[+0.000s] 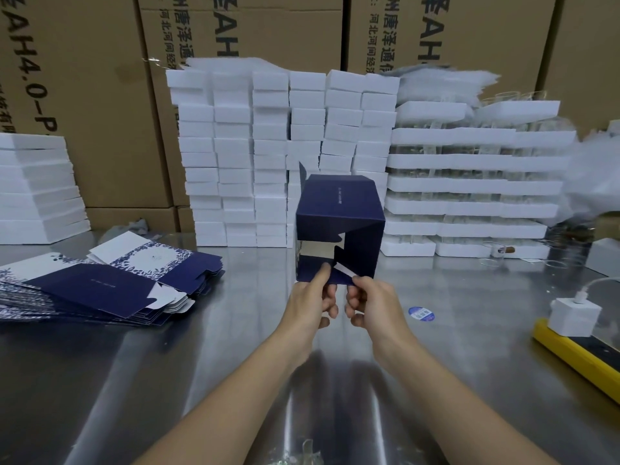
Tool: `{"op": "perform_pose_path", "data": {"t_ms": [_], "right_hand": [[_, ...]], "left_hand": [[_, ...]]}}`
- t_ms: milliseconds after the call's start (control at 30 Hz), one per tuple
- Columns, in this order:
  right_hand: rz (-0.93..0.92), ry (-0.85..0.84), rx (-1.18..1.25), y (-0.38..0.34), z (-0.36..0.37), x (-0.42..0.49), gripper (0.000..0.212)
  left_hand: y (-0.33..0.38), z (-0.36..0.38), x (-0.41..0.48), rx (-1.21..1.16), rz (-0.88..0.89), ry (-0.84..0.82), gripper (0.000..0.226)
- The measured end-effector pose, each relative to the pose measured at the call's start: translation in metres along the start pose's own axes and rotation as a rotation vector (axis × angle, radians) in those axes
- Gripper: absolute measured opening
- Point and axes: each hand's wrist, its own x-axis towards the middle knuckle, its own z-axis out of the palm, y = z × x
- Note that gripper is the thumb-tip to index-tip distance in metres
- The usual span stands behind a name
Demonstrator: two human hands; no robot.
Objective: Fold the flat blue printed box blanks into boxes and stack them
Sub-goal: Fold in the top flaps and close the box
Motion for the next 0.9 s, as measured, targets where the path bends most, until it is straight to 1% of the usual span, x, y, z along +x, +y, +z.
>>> {"op": "perform_pose_path", "data": {"t_ms": [100, 200, 267, 333, 367, 433, 500, 533, 567, 600, 633, 667, 733, 800, 833, 867, 900], "right_hand": [[0.014, 0.016, -0.03, 0.001, -0.002, 0.003, 0.03], [0.013, -0.007, -0.019, 0.001, -0.005, 0.004, 0.012], [0.006, -0.03, 0.019, 0.001, -0.007, 0.004, 0.017], [-0.054, -0.036, 0.039, 0.001, -0.007, 0.003, 0.013], [-0.087, -0.017, 0.041, 0.002, -0.008, 0.004, 0.012], [-0.122, 0.06, 0.052, 0.002, -0.01, 0.005, 0.017], [-0.143, 0.15, 0.048, 0.002, -0.014, 0.008, 0.019], [-0.15, 0.187, 0.039, 0.002, -0.017, 0.01, 0.021], [-0.154, 0.221, 0.026, 0.002, -0.02, 0.012, 0.021], [-0.158, 0.251, 0.009, 0.002, -0.023, 0.013, 0.022], [-0.162, 0.277, -0.009, 0.003, -0.025, 0.015, 0.022], [-0.168, 0.295, -0.024, 0.003, -0.027, 0.016, 0.021], [-0.184, 0.31, -0.046, 0.004, -0.03, 0.019, 0.018], [-0.203, 0.307, -0.081, 0.005, -0.032, 0.021, 0.019], [-0.211, 0.301, -0.104, 0.005, -0.032, 0.021, 0.023], [-0.22, 0.292, -0.126, 0.006, -0.032, 0.02, 0.029], [-0.232, 0.281, -0.147, 0.007, -0.031, 0.019, 0.034]], "left_hand": [[0.0, 0.0, 0.002, 0.014, 0.042, 0.048, 0.048], [-0.002, -0.004, 0.003, 0.042, 0.054, 0.044, 0.046], [-0.005, -0.005, 0.006, 0.072, 0.039, 0.026, 0.047], [-0.008, -0.005, 0.009, 0.11, 0.023, -0.001, 0.048], [-0.009, -0.005, 0.01, 0.13, 0.017, -0.029, 0.049], [-0.011, -0.009, 0.013, 0.177, 0.03, -0.138, 0.048], [-0.013, -0.016, 0.014, 0.26, 0.046, -0.276, 0.036], [-0.015, -0.02, 0.016, 0.292, 0.036, -0.318, 0.029], [-0.017, -0.024, 0.019, 0.302, 0.014, -0.309, 0.023], [-0.019, -0.027, 0.023, 0.283, -0.012, -0.259, 0.017], [-0.02, -0.029, 0.027, 0.241, -0.038, -0.184, 0.019], [-0.019, -0.032, 0.03, 0.201, -0.039, -0.094, 0.027], [-0.017, -0.039, 0.035, 0.169, 0.053, 0.053, 0.062], [-0.015, -0.046, 0.036, 0.245, 0.241, 0.07, 0.099], [-0.014, -0.047, 0.034, 0.303, 0.348, 0.052, 0.108], [-0.013, -0.047, 0.034, 0.346, 0.44, 0.025, 0.111], [-0.014, -0.045, 0.033, 0.361, 0.506, -0.006, 0.108]]}}
